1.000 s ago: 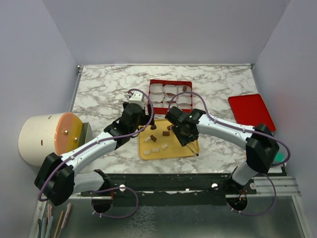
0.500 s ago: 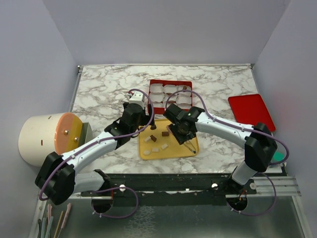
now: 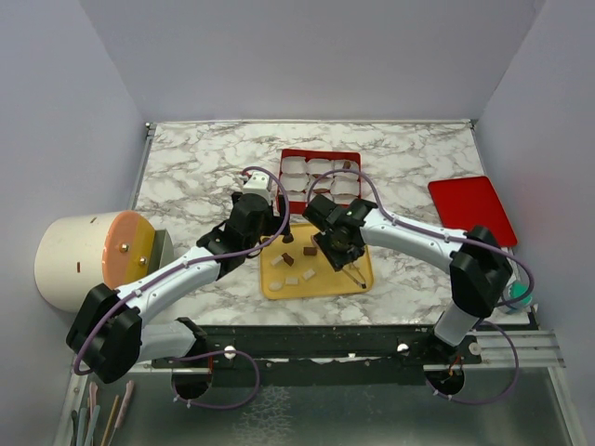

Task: Pack the chocolate

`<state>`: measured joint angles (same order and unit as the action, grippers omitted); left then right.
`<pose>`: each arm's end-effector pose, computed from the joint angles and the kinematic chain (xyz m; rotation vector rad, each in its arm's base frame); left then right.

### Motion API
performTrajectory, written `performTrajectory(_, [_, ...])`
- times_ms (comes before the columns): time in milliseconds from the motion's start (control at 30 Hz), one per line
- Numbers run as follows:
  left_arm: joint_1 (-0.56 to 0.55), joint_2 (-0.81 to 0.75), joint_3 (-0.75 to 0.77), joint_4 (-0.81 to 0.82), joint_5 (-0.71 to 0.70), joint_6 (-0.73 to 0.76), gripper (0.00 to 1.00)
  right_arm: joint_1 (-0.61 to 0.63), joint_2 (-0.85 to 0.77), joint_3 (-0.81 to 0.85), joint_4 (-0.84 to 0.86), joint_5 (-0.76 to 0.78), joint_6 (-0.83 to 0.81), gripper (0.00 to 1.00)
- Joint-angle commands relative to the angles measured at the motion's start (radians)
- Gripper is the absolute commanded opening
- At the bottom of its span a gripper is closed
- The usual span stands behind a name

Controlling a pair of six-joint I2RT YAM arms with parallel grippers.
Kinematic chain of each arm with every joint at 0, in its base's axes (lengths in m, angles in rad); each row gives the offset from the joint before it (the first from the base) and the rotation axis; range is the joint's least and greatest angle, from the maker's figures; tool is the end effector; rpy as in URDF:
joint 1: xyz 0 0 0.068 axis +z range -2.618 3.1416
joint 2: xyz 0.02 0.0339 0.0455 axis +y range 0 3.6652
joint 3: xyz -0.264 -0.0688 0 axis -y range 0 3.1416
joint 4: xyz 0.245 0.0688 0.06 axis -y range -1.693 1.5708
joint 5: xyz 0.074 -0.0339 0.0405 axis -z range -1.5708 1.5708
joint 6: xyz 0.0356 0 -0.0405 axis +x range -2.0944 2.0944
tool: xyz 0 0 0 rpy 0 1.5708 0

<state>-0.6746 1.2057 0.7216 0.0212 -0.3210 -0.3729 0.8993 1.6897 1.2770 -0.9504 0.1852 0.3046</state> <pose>0.2155 -0.1580 0.2511 0.1033 2.0223 -0.3408 0.2056 0.2482 0.2257 -0.8131 2.7482 -0.0502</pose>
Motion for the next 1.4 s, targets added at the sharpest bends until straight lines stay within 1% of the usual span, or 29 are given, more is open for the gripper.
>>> performTrajectory(0, [-0.004,0.006,-0.004,0.018,0.018,0.015,0.87,-0.001,0.024,0.041,0.021,-0.023,-0.010,0.45])
performTrajectory(133, [-0.003,0.007,-0.004,0.019,0.016,0.021,0.87,-0.001,0.045,0.056,0.027,-0.032,-0.006,0.45])
performTrajectory(233, [-0.004,0.006,-0.003,0.017,0.016,0.023,0.87,0.000,0.053,0.061,0.025,-0.031,-0.002,0.42])
performTrajectory(367, [-0.004,0.002,-0.004,0.015,0.013,0.023,0.87,-0.001,0.048,0.053,0.011,-0.026,0.010,0.35])
performTrajectory(633, [-0.004,0.000,-0.005,0.014,0.016,0.016,0.87,-0.001,0.008,0.046,-0.007,0.005,0.033,0.16])
performTrajectory(733, [-0.005,-0.001,-0.007,0.013,0.013,0.014,0.87,0.000,-0.005,0.063,-0.018,0.017,0.038,0.13])
performTrajectory(1033, [-0.004,-0.006,-0.007,0.010,0.002,0.014,0.87,-0.001,-0.031,0.118,-0.055,0.041,0.045,0.11])
performTrajectory(1367, [-0.005,-0.008,-0.007,0.008,0.002,0.014,0.87,-0.007,-0.035,0.193,-0.092,0.110,0.064,0.11])
